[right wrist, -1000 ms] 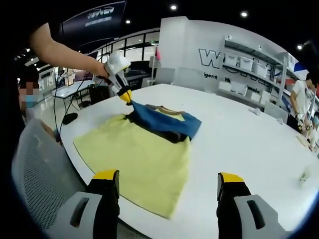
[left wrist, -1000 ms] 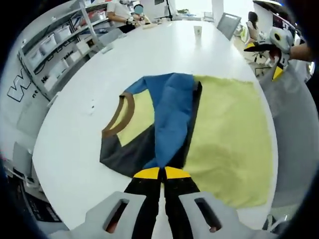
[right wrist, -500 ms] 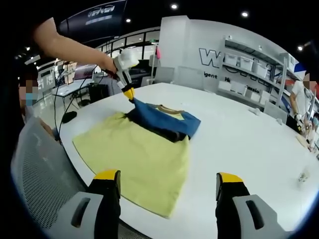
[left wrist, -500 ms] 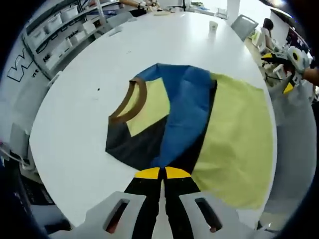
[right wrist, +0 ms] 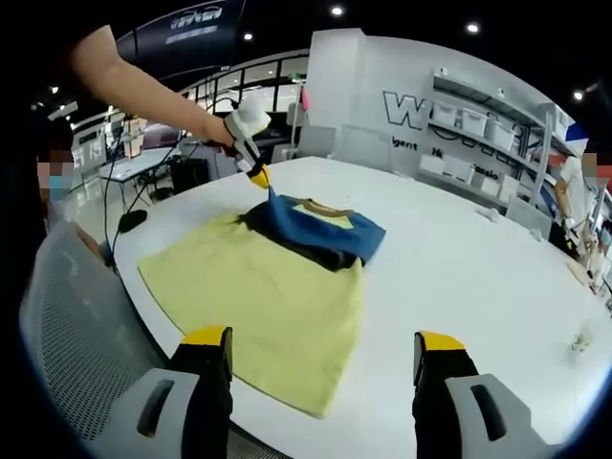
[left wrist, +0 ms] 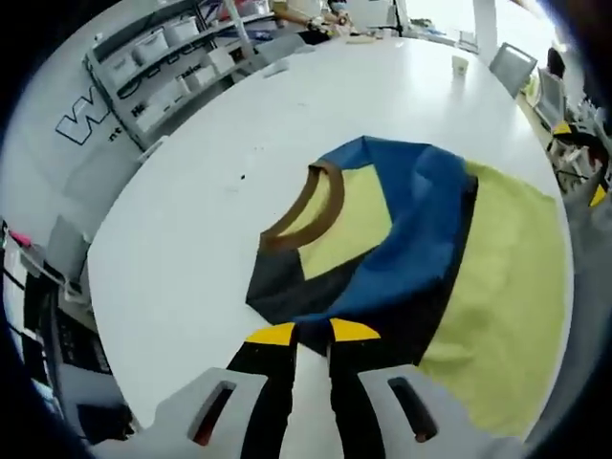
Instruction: Fold the garment on the visible template until the final outline fits inside the template.
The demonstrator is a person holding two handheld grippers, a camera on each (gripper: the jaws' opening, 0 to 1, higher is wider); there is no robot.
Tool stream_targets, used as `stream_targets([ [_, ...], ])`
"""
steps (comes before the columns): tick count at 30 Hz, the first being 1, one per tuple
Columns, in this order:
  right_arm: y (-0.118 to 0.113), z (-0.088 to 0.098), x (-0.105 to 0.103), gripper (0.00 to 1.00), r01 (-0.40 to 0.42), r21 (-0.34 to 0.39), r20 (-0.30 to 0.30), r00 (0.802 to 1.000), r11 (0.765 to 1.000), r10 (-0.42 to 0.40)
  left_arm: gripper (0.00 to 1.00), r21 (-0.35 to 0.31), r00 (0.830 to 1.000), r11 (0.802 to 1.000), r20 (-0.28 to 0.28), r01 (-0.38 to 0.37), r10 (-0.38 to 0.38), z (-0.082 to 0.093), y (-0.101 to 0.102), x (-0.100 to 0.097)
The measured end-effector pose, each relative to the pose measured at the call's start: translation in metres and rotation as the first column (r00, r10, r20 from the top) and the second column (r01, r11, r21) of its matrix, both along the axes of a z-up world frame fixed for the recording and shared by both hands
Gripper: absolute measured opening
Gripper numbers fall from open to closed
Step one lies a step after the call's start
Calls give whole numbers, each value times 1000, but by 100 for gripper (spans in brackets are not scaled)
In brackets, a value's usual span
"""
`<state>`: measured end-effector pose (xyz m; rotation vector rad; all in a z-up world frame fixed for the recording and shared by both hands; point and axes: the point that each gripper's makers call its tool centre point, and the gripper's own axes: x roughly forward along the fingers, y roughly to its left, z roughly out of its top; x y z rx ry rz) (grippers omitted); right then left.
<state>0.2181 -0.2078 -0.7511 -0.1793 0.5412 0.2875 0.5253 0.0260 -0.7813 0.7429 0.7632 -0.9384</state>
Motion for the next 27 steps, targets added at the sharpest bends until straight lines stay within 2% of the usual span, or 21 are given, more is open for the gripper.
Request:
stream_targets([
  [5,1,0,0,76,-3,2,0,1000,1000,3,19,6,998,999,-26,53,-53,-7,4,-23],
  [7,1,0,-1,76,-4,2,-2,1000,1000,4,20,19,998,998,-29,62,-62,-9,6,-27],
  [9,1,0,-1,76,-4,3,-1,1000,1000,4,20,14,997,998,-55,57,-56,-11,6,-31],
  [21,-1,-1,-1,75,1,-2,-4,1000,1000,-1,20,-5,991,998,-116,63,-64,-28,-4,-35],
  [27,-2,-1,0,75,5,-2,-2,1000,1000,-5,19,-3,990,1000,-141,17,-17,-40,-2,-31],
])
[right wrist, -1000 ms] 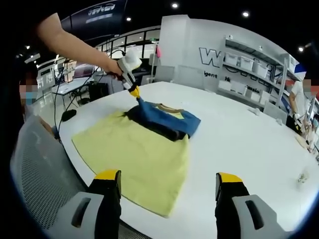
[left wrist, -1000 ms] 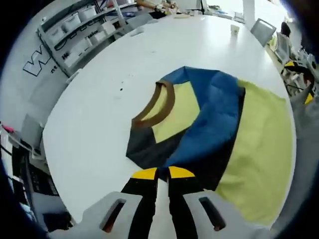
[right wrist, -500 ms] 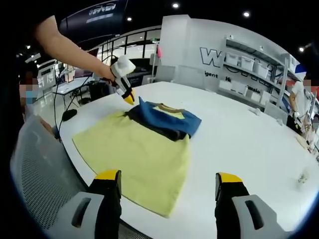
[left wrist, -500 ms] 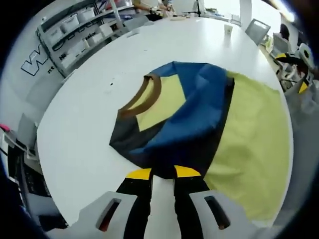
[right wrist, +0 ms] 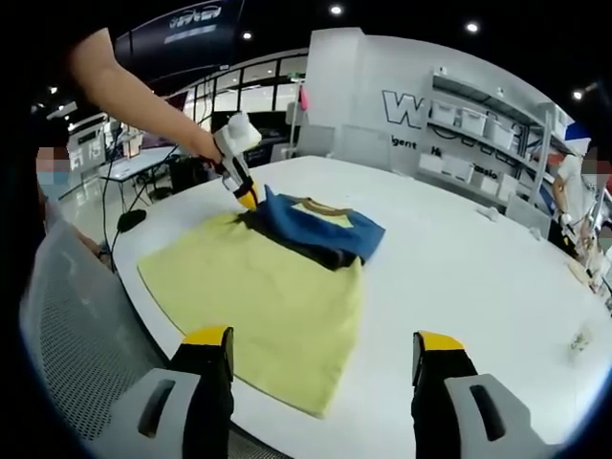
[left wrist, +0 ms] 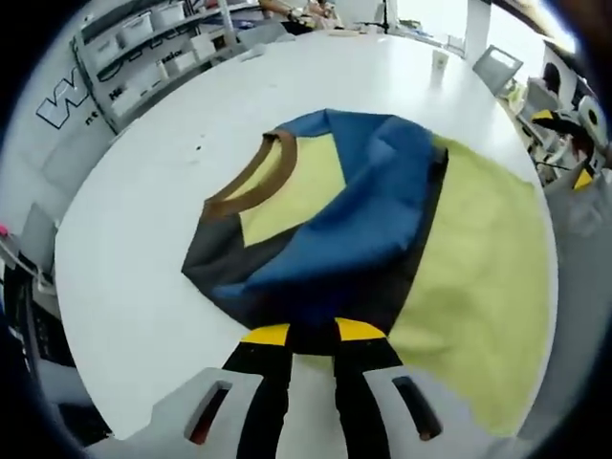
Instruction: Fold the garment on the visible template until the final outline fits inside the template.
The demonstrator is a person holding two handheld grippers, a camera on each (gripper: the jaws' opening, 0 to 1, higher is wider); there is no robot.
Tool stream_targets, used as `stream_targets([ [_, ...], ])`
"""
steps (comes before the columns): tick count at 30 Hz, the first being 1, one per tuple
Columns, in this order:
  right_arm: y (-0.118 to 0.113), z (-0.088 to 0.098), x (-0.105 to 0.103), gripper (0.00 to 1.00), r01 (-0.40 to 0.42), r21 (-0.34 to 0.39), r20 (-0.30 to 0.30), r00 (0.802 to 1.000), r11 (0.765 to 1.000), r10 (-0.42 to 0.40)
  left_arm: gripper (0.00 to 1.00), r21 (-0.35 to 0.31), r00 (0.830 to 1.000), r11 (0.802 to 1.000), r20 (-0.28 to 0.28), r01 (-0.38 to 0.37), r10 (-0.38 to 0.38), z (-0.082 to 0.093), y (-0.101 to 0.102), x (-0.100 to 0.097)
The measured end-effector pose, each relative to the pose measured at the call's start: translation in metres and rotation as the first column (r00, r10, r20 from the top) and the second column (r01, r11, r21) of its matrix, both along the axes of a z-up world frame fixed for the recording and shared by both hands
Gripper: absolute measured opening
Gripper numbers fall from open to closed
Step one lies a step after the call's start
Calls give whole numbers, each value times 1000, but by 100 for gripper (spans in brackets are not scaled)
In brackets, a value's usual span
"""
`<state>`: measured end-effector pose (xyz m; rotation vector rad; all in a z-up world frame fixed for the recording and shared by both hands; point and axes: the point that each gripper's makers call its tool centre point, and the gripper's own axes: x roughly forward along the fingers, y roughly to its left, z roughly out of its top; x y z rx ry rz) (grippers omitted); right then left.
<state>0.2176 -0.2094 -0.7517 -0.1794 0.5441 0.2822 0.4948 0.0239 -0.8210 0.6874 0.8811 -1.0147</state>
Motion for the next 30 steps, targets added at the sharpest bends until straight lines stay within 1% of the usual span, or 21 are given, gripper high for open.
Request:
stream_targets([
  [2,0,0,0,75,2,0,-2,1000,1000,-2,19,-14,1000,1000,-18,-14,14,-4,-2,0],
  [6,-1,-1,0,74,3,-3,-6,1000,1000,-3,19,-30,999,999,-30,-37,36,-9,-4,1],
  [9,-1,-2,0,74,3,-5,-9,1000,1000,-3,16,-32,998,998,-38,-53,52,-13,-5,-1],
  [12,-1,-2,0,74,1,-8,-12,1000,1000,-1,12,-33,998,997,-32,-63,62,-16,-4,0],
  [14,0,-2,-1,74,-1,-11,-12,1000,1000,1,10,-39,997,997,-28,-66,65,-16,-4,0],
  [15,0,-2,-1,73,-2,-13,-13,1000,1000,2,5,-38,998,997,-24,-67,66,-16,-3,-1],
  [16,0,-3,-1,73,-2,-13,-13,1000,1000,2,5,-36,998,997,-15,-65,65,-15,-2,0],
  [19,0,-3,-1,73,-6,-15,-13,1000,1000,5,5,-55,996,995,-36,-89,87,-14,0,-2],
  [24,1,-2,-1,72,-8,-17,-8,1000,1000,8,5,-64,996,994,-40,-88,85,-13,4,-6],
  [27,1,-2,0,72,-8,-17,-6,1000,1000,8,5,-72,994,992,-43,-99,96,-7,5,-8],
  [30,1,-1,0,72,-10,-18,-2,1000,1000,10,5,-75,996,993,-28,-89,87,-5,6,-10],
])
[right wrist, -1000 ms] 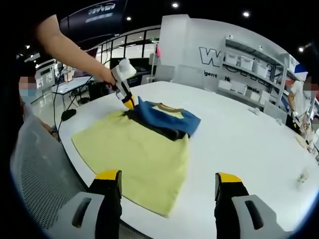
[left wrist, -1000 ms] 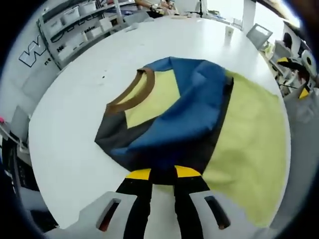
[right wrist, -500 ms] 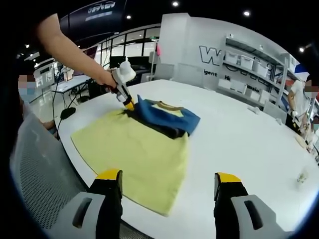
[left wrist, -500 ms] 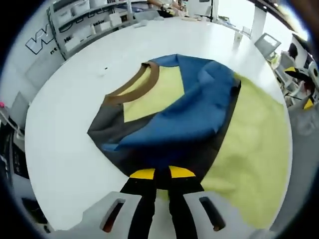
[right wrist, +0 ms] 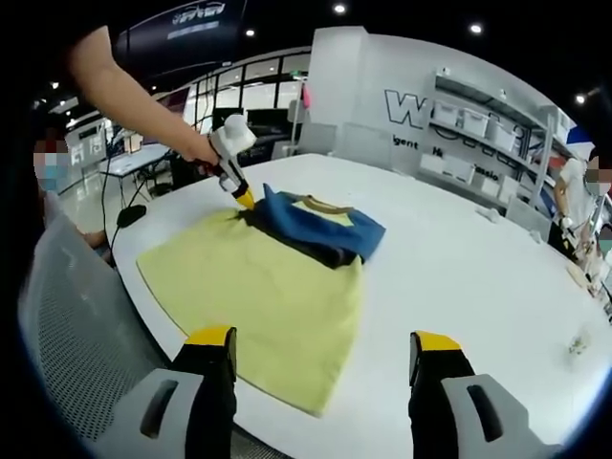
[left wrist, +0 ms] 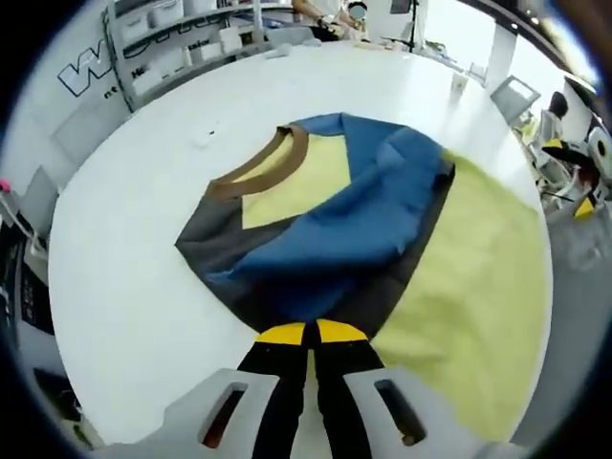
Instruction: Fold the garment on the visible template until the final outline fits inside the template.
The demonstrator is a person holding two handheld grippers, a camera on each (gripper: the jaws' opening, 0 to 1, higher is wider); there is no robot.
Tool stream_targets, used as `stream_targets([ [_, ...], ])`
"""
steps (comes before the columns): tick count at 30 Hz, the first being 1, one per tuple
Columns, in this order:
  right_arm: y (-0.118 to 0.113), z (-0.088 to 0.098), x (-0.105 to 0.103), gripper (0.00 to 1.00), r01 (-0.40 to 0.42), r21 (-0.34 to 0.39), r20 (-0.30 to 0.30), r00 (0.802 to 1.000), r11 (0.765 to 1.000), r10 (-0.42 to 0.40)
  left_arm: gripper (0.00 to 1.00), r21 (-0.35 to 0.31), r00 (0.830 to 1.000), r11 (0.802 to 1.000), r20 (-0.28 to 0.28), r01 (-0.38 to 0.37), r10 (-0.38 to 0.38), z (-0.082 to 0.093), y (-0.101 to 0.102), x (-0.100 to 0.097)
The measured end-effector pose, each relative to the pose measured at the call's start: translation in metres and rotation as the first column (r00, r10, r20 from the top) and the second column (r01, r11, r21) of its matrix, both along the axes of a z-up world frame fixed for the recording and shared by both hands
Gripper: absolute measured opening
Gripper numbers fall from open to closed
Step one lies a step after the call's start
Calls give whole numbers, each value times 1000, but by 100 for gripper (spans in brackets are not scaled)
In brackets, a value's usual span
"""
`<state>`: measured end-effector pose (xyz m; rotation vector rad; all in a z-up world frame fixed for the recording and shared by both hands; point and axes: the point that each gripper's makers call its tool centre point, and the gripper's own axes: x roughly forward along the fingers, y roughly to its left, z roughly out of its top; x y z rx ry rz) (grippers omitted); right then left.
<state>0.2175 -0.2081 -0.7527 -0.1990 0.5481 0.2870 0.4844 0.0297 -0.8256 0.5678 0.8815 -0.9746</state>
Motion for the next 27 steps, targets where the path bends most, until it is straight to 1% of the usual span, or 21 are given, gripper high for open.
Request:
stream_targets([
  [7,1,0,0,72,-7,0,3,1000,1000,7,4,-14,1000,1000,14,-4,5,10,9,-13],
  [14,4,0,0,72,-22,-4,3,1000,1000,22,4,-16,1000,1000,0,-9,9,8,20,-25],
  [18,5,0,-1,72,-25,-7,5,1000,1000,25,4,-33,999,999,11,-40,41,10,19,-19],
  [23,4,0,0,72,-22,-8,6,1000,1000,22,5,-59,998,997,39,-42,45,15,11,-11],
  [27,4,0,0,72,-18,-9,6,1000,1000,18,13,-59,998,997,38,-50,53,11,8,-6],
])
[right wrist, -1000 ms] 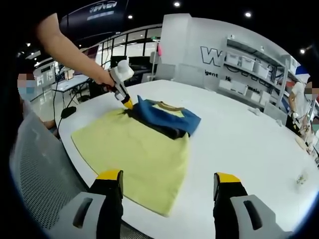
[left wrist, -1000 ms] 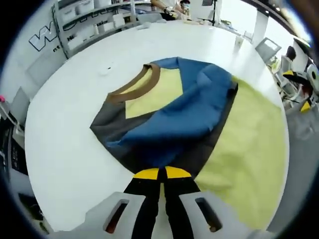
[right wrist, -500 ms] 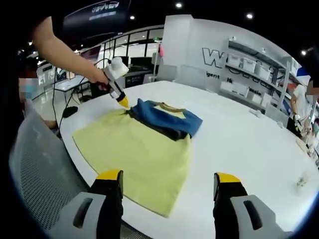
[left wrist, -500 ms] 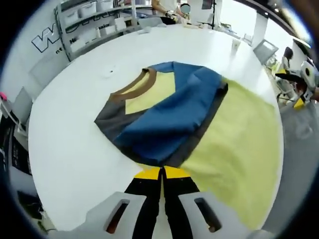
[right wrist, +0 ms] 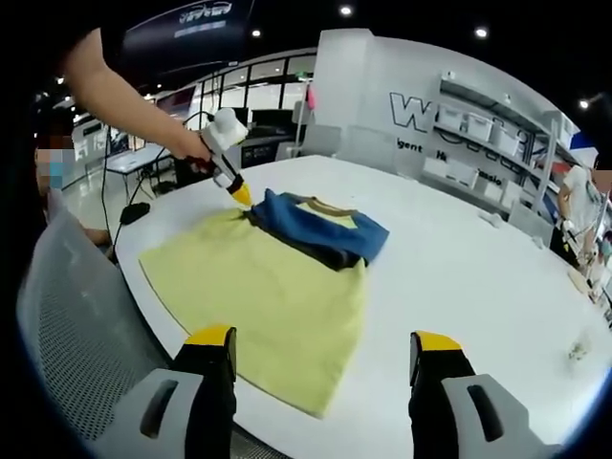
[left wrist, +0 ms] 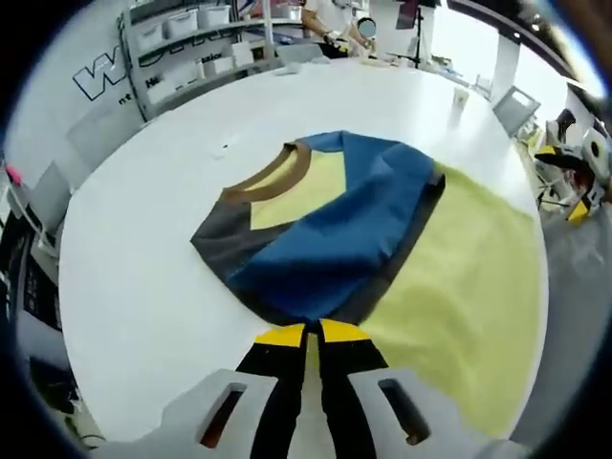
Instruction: Fold the garment on the visible template until the final outline fits inside the template.
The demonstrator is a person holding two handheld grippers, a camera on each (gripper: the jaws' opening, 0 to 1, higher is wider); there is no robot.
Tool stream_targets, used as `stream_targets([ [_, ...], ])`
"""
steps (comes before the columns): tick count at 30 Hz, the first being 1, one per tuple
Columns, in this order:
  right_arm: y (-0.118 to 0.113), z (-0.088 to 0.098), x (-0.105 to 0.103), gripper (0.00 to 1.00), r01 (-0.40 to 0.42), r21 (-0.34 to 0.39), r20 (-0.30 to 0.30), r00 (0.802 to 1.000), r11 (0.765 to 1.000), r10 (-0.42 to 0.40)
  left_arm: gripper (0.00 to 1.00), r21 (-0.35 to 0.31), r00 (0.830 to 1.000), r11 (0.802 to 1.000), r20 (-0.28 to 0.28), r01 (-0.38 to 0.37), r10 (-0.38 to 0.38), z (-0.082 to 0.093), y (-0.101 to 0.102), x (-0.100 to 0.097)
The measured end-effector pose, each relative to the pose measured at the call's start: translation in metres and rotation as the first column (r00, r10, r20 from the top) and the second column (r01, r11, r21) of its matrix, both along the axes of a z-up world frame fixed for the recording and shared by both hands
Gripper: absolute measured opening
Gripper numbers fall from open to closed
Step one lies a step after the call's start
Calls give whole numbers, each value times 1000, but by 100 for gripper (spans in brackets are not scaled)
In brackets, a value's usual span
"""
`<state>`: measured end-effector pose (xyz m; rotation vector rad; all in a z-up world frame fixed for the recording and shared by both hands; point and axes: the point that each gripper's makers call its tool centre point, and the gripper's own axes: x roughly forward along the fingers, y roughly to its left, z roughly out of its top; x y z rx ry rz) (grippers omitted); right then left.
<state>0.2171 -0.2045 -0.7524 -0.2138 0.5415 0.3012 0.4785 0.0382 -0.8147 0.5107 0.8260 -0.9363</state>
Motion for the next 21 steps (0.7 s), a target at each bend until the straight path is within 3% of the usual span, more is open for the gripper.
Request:
stream_targets([
  [6,-1,-1,0,72,5,-4,-4,1000,1000,-5,19,22,1000,1000,-6,-10,10,-8,0,2],
  [14,-2,-3,0,72,9,-8,-11,1000,1000,-9,15,-3,999,999,-18,-43,43,-13,-7,9],
  [21,-3,-3,0,72,9,-11,-12,1000,1000,-10,22,-23,999,999,-19,-45,44,-9,-12,8],
])
